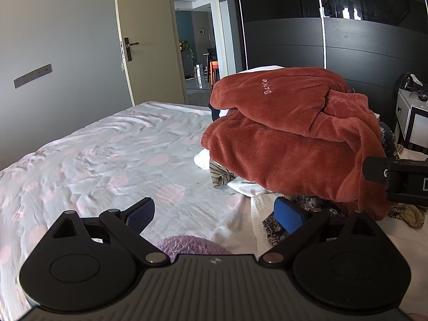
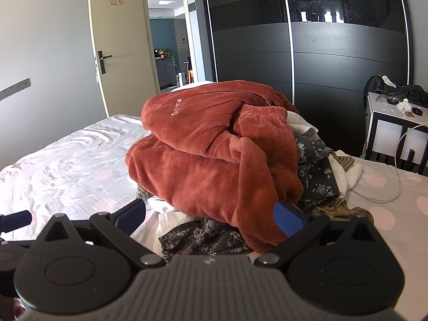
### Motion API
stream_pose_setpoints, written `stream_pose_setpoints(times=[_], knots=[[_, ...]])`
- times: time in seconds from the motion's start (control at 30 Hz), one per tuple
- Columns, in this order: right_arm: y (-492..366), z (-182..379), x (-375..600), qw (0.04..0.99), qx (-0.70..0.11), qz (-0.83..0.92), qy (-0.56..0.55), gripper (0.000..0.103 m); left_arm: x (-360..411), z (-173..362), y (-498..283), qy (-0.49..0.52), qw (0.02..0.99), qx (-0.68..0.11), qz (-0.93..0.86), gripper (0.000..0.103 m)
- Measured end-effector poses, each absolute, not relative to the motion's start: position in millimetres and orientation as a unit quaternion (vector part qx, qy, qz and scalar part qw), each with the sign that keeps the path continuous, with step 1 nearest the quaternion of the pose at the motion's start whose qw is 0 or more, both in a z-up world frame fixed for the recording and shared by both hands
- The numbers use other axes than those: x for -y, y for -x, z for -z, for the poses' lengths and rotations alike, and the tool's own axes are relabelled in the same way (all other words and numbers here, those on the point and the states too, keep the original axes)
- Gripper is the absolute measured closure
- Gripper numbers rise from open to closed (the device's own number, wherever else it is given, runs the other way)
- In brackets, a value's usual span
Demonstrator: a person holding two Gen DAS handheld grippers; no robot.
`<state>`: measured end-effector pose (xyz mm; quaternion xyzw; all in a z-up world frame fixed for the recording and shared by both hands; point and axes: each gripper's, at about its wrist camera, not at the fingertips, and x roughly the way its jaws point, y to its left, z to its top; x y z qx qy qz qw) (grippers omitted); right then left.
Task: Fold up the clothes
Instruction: 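Move both grippers toward the rust-red fleece on the clothes pile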
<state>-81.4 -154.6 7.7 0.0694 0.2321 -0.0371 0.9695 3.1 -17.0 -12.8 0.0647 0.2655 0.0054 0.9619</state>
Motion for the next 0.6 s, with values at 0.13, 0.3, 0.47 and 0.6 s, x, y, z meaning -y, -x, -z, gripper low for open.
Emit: stream_pose_setpoints(times=[0.13,0.3,0.47,0.6], knots=[[80.5,-6.5,155.3,0.969,-0.234,0.038,-0.072,0.001,15.1,13.1,-3.5,-0.062,0.961,-0.269,-0.007,0.005],[81.0,-5.2,153.3,0.969,-0.235,0.031,-0.071,0.001,12.8,13.5,-4.1,-0.059,0.96,-0.272,-0.008,0.005],[82.1,-5.0,150.4,0.969,-0.234,0.028,-0.069,0.001,10.6,14.1,-5.0,-0.058,0.959,-0.276,-0.009,0.005],[80.5,-3.3,149.3,0.969,-0.238,0.023,-0.069,0.001,8.7,15.6,-6.3,-0.057,0.958,-0.28,-0.011,0.005]])
